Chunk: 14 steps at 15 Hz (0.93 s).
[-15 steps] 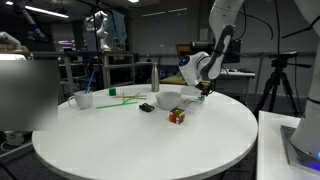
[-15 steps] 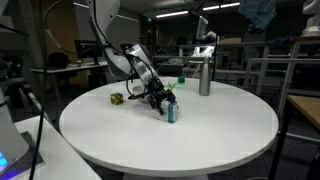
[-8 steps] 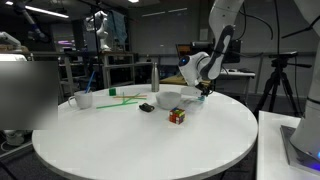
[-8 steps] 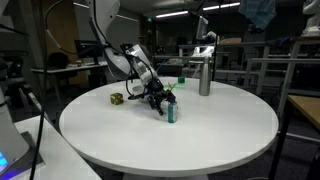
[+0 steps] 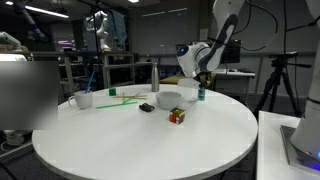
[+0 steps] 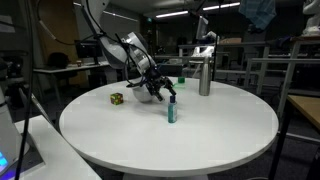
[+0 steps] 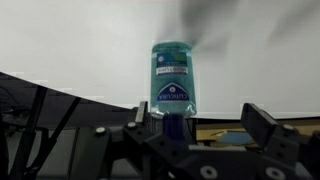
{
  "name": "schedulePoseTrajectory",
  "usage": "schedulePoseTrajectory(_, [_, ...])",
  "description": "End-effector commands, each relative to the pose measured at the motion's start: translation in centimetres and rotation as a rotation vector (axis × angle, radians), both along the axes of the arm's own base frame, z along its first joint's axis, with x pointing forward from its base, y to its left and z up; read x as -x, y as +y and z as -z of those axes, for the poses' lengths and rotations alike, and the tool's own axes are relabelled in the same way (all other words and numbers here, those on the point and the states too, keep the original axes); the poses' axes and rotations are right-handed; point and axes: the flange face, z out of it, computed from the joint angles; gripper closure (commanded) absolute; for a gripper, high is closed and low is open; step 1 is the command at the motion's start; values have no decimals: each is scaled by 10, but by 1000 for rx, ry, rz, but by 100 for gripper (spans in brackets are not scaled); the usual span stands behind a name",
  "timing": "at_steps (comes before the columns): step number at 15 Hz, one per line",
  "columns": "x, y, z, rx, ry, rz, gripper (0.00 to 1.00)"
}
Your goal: Take the bottle out of the bowl and put it on the table
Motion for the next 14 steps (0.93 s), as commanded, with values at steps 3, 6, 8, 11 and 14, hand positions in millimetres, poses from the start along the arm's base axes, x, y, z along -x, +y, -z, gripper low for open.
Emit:
schedulePoseTrajectory(3, [23,38,-92,-41,51,-25,0])
schedulePoseTrajectory(6, [28,68,-140,-169,40,-172,0])
schedulePoseTrajectory(8, [13,63,-126,-134,43,-127,0])
schedulePoseTrajectory(11, [23,68,-141,-143,38,-154,0])
schedulePoseTrajectory(14, [25,69,-138,-146,44,-156,0])
